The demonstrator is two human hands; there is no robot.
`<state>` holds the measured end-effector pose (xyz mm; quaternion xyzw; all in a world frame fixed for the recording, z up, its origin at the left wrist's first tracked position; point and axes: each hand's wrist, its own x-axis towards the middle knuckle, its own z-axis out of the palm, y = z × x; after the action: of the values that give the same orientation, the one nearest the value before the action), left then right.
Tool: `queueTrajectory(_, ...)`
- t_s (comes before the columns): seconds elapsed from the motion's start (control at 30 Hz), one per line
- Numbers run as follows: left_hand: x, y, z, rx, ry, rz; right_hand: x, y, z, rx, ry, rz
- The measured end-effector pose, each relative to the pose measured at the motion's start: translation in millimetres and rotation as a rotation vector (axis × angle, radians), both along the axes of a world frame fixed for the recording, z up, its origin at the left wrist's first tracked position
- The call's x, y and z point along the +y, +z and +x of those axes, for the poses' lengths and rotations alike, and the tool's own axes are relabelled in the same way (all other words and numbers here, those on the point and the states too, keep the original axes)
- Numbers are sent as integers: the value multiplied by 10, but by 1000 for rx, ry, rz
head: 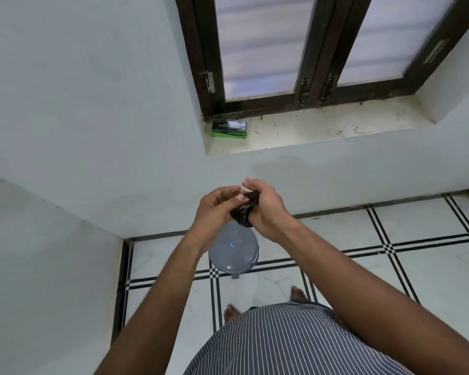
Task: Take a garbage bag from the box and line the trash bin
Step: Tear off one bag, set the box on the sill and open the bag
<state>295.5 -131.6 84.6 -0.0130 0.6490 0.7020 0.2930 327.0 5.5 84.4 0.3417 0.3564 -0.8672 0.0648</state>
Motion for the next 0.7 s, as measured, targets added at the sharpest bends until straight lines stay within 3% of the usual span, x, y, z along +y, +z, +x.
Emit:
queueTrajectory(0.2, 211, 93, 7, -48, 117, 116, 374, -26, -5, -12, -75, -5)
queueTrajectory(0.4, 383, 221, 49, 224, -141, -240, 646, -79, -131, -3, 42, 323)
queueTrajectory(0.63, 546, 234, -16, 266, -140, -295, 870, 43, -126, 47, 60, 487)
queueTrajectory(0.7, 597, 247, -18, 236, -120, -252, 889, 95, -113, 56, 60, 444)
